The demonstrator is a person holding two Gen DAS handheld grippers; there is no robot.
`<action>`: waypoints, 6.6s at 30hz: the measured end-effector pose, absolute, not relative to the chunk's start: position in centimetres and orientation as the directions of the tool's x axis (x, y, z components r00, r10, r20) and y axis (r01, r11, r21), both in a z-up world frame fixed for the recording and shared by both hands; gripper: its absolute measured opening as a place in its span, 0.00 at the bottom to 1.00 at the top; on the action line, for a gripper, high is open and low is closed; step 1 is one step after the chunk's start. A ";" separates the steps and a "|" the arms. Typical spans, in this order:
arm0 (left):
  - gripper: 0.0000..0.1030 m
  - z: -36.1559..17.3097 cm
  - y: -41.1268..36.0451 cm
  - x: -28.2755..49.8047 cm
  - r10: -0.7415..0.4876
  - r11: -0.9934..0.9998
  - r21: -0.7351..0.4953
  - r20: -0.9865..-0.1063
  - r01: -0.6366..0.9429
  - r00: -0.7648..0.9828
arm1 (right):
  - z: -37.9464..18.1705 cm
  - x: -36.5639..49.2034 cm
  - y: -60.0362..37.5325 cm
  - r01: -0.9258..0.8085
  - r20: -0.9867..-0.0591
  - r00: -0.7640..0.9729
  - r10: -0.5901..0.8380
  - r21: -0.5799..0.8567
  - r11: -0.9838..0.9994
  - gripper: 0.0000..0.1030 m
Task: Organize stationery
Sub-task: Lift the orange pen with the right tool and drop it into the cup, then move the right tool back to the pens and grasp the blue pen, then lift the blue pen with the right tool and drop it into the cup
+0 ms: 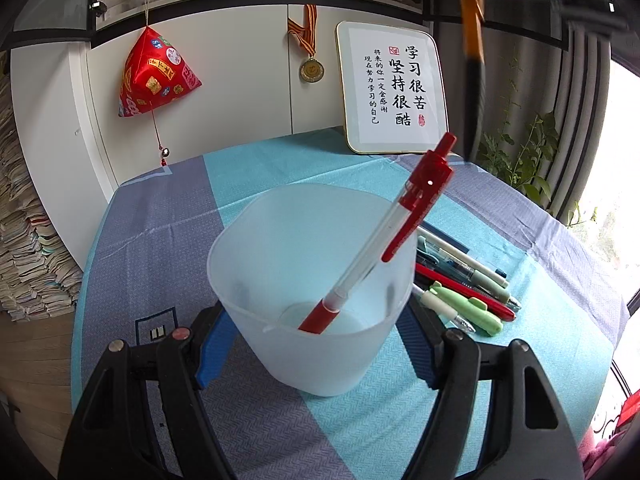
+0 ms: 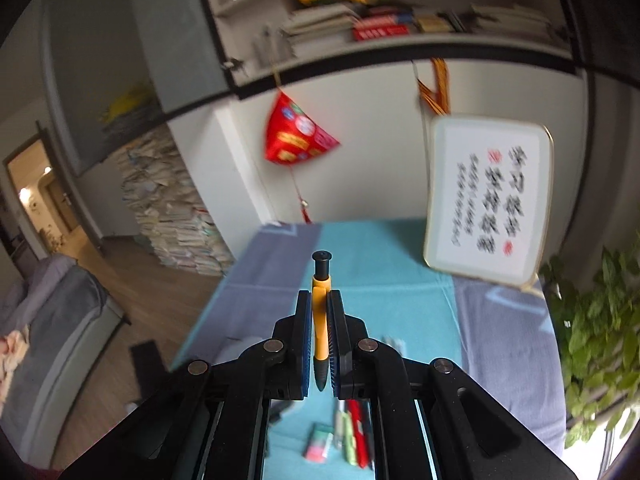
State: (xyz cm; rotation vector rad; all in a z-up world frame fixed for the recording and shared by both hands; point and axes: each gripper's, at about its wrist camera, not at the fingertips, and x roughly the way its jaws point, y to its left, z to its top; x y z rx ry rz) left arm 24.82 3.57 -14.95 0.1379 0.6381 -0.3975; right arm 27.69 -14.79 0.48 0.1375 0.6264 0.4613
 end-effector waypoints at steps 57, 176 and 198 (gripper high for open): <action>0.71 -15.0 3.6 24.8 -0.319 0.915 0.005 -0.603 0.403 0.731 | -7.0 29.0 -7.9 -0.481 -0.678 0.499 0.539 0.301 0.823 0.08; 0.71 -15.1 3.5 24.5 -0.322 0.912 0.013 -0.599 0.410 0.733 | 0.2 27.9 -6.6 -0.518 -0.477 0.703 0.528 0.166 0.839 0.12; 0.71 -15.1 3.5 24.5 -0.321 0.912 0.012 -0.599 0.410 0.733 | -4.5 26.7 -9.3 -0.472 -0.597 0.639 0.485 0.194 0.860 0.13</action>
